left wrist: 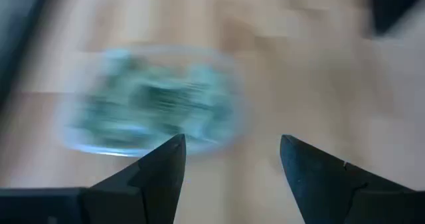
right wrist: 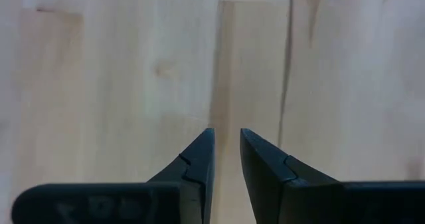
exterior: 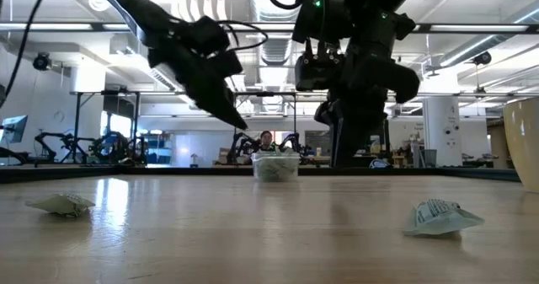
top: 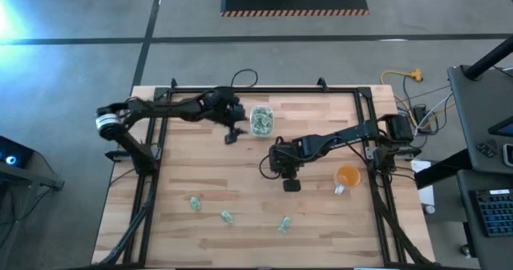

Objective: Pick and place Stevia / Truvia into bins
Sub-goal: Put the right green stevia packet into the transparent bin

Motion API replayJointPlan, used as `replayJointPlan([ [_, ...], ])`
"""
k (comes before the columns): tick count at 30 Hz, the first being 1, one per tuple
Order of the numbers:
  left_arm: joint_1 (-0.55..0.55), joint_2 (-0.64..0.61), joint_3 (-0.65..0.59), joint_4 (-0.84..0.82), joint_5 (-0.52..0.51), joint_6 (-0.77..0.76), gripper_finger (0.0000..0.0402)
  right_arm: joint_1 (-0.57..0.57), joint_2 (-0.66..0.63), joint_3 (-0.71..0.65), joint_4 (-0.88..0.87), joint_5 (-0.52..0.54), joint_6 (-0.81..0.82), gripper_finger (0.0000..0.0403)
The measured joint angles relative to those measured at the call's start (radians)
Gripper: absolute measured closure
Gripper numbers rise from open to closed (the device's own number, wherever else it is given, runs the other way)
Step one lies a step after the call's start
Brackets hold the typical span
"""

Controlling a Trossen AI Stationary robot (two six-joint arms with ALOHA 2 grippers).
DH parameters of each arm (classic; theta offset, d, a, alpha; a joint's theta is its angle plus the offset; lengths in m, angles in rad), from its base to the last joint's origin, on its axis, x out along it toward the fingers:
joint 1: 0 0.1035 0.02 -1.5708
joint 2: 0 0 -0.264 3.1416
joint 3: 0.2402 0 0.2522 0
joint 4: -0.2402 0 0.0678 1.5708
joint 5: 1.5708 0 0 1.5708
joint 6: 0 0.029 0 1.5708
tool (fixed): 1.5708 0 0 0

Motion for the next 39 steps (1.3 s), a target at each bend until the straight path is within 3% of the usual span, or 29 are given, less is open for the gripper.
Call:
replayJointPlan([
  [4,-0.057,-0.087,-0.056,-0.096,0.088,-0.001,0.0173,0.001,0.000,0.000,0.007,-0.027,0.011,0.0332],
  [8,-0.138,-0.179,-0.144,-0.096,0.095,0.000,0.0173,0.007,0.000,0.000,0.011,-0.070,0.009,0.0328],
  [16,-0.257,-0.339,-0.317,-0.007,0.095,-0.009,0.0173,0.060,0.000,0.000,0.016,-0.250,0.036,0.0334],
  [30,-0.262,-0.491,-0.405,0.005,0.092,-0.053,0.0173,0.301,0.000,-0.008,0.185,-0.245,0.084,0.0316],
  [39,-0.262,-0.491,-0.418,0.029,0.091,-0.055,0.0173,0.388,0.042,-0.008,0.241,-0.081,0.073,0.0316],
])
